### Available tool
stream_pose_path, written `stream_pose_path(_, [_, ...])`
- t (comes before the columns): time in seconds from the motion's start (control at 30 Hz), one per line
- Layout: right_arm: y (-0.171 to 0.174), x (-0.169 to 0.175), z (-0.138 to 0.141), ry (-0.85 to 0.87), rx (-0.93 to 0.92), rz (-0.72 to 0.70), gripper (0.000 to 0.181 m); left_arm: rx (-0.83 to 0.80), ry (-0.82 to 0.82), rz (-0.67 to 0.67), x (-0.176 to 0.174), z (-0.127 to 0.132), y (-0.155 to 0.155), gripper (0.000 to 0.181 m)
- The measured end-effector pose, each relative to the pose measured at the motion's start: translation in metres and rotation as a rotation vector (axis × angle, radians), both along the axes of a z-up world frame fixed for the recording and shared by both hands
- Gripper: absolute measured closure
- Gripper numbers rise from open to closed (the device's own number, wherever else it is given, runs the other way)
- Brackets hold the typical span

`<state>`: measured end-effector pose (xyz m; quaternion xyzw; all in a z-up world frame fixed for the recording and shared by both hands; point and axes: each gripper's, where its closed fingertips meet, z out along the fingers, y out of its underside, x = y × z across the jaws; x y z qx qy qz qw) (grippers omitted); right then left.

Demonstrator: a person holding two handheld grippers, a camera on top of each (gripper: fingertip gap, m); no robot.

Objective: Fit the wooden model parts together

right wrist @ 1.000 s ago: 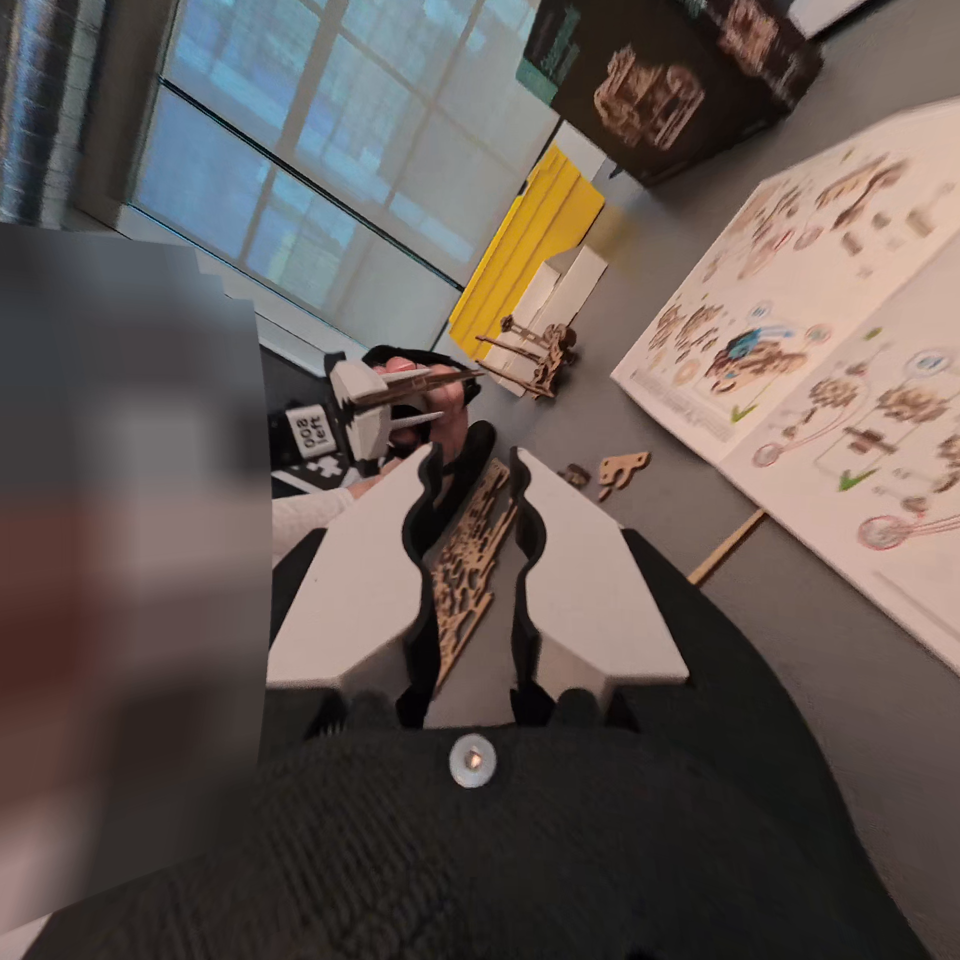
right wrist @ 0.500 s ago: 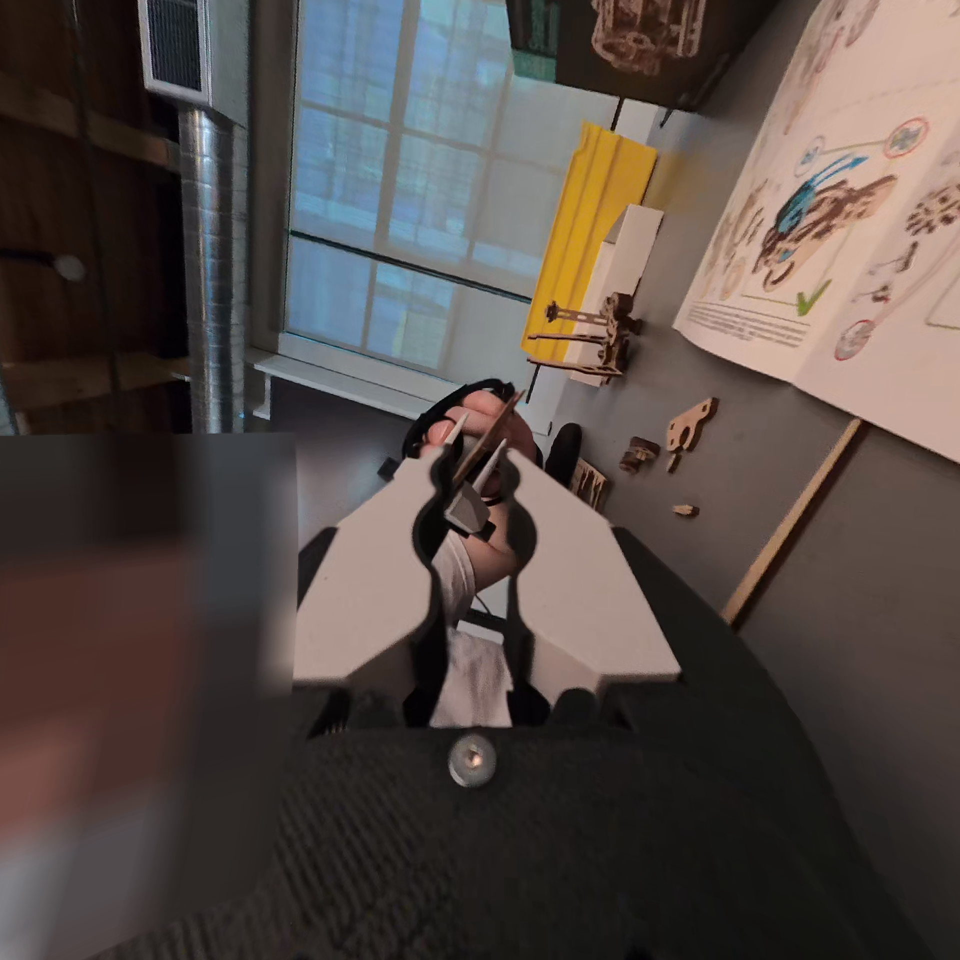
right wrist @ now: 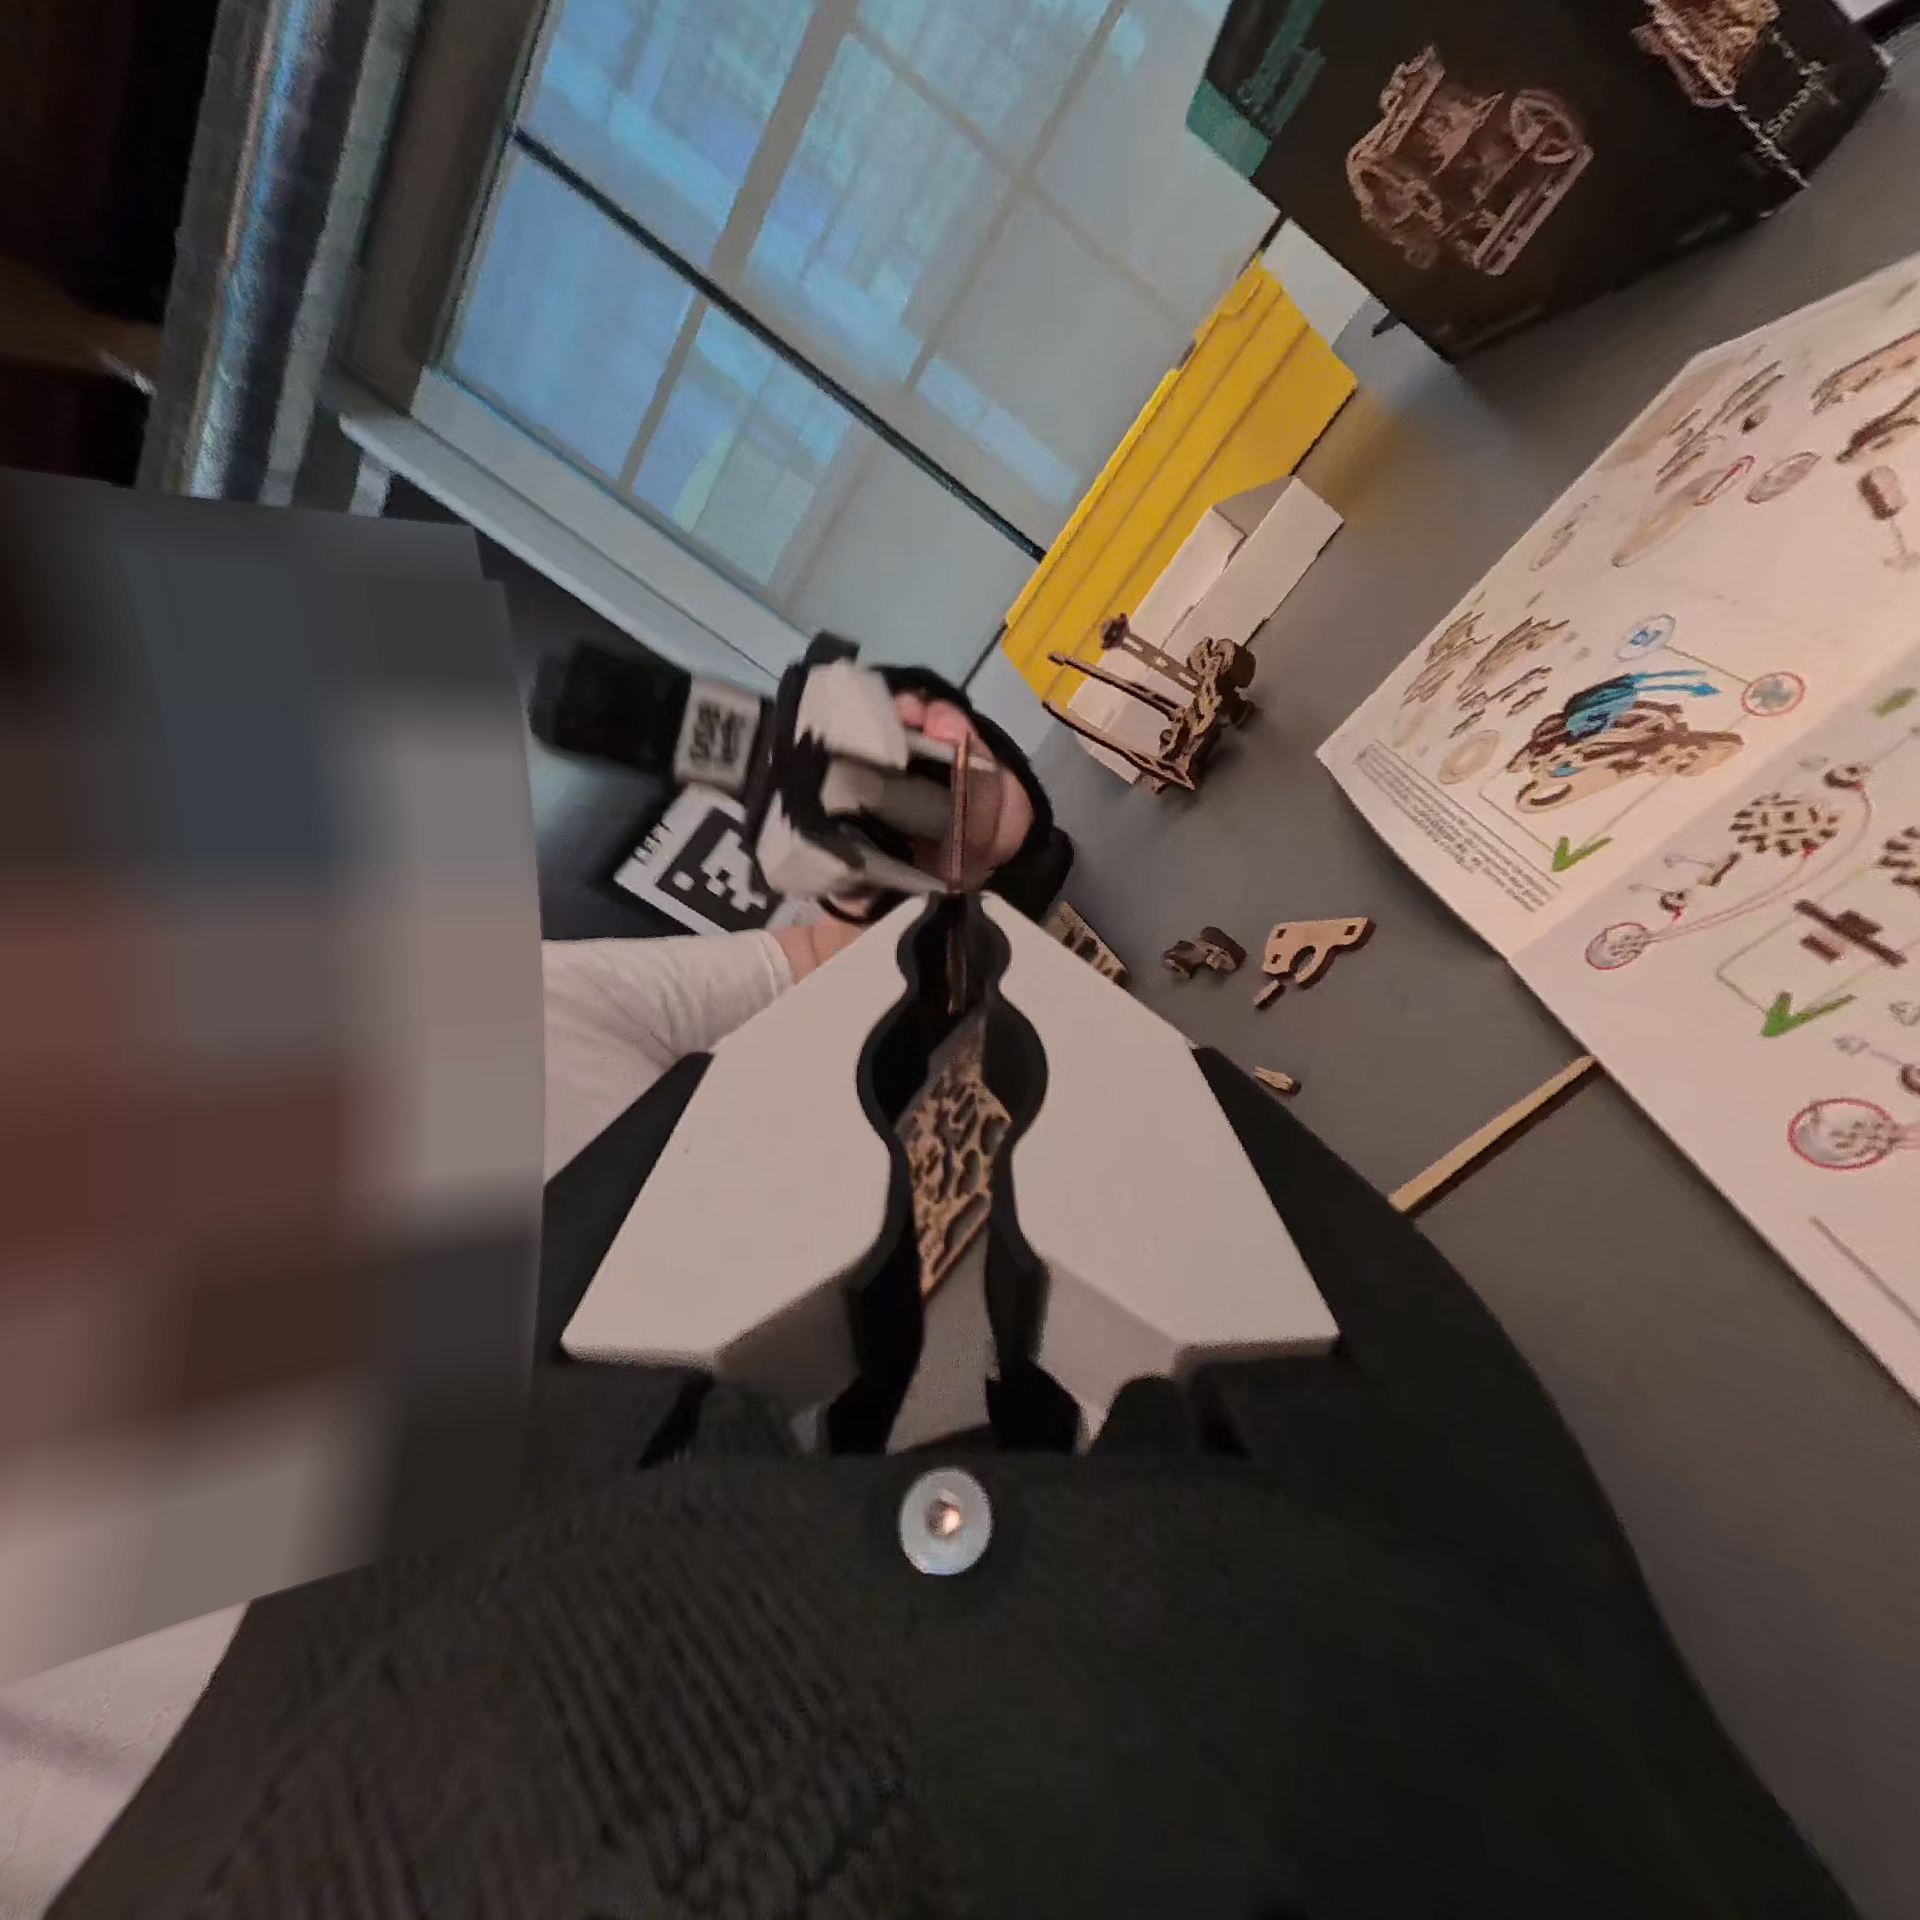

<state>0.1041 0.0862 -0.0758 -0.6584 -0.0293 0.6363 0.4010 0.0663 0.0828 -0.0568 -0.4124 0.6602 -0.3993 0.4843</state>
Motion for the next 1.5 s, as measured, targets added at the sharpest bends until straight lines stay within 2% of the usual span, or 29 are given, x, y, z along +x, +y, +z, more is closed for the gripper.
stream_pose_path(0.03, [-0.001, -0.001, -0.002, -0.036, 0.014, 0.005, 0.181, -0.154, 0.051, 0.025, 0.003, -0.002, 0.007, 0.160])
stream_pose_path(0.13, [-0.004, -0.006, 0.000, -0.085, 0.064, 0.018, 0.181, -0.576, 0.259, -0.047, 0.004, -0.021, 0.003, 0.153])
stream_pose_path(0.17, [-0.005, -0.007, 0.001, -0.093, 0.074, 0.025, 0.181, -0.669, 0.275, -0.093, 0.003, -0.021, -0.001, 0.155])
stream_pose_path(0.23, [-0.007, -0.009, 0.002, -0.102, 0.096, 0.038, 0.181, -0.745, 0.286, -0.106, 0.004, -0.023, 0.001, 0.159])
stream_pose_path(0.37, [-0.008, -0.011, -0.001, -0.129, 0.097, 0.053, 0.181, -0.740, 0.357, -0.146, 0.001, -0.033, -0.008, 0.177])
stream_pose_path(0.47, [-0.009, -0.012, -0.002, -0.138, 0.097, 0.063, 0.181, -0.788, 0.400, -0.196, -0.001, -0.038, -0.015, 0.180])
stream_pose_path(0.6, [-0.009, -0.011, 0.001, -0.126, 0.100, 0.054, 0.181, -0.842, 0.413, -0.233, -0.002, -0.037, -0.019, 0.174])
stream_pose_path(0.7, [-0.009, -0.009, 0.004, -0.111, 0.106, 0.053, 0.181, -0.875, 0.420, -0.260, -0.003, -0.035, -0.022, 0.181])
stream_pose_path(0.9, [-0.009, -0.011, 0.005, -0.080, 0.098, 0.059, 0.181, -0.944, 0.443, -0.301, -0.004, -0.036, -0.029, 0.180])
stream_pose_path(1.03, [-0.007, -0.009, 0.004, -0.074, 0.091, 0.043, 0.181, -0.940, 0.445, -0.303, -0.004, -0.037, -0.030, 0.174])
stream_pose_path(1.1, [-0.007, -0.009, 0.006, -0.053, 0.091, 0.045, 0.181, -0.936, 0.449, -0.301, -0.004, -0.038, -0.031, 0.180])
stream_pose_path(1.27, [-0.007, -0.011, 0.006, -0.048, 0.095, 0.044, 0.181, -0.925, 0.460, -0.309, -0.005, -0.039, -0.033, 0.181])
stream_pose_path(1.37, [-0.003, -0.009, 0.006, -0.071, 0.122, -0.005, 0.181, -0.919, 0.448, -0.298, -0.004, -0.039, -0.031, 0.181])
stream_pose_path(1.43, [-0.001, -0.008, 0.008, -0.084, 0.148, -0.025, 0.170, -0.933, 0.451, -0.302, -0.005, -0.038, -0.029, 0.181])
stream_pose_path(1.5, [-0.001, -0.003, 0.012, -0.081, 0.174, -0.042, 0.169, -0.935, 0.440, -0.299, -0.005, -0.037, -0.027, 0.181])
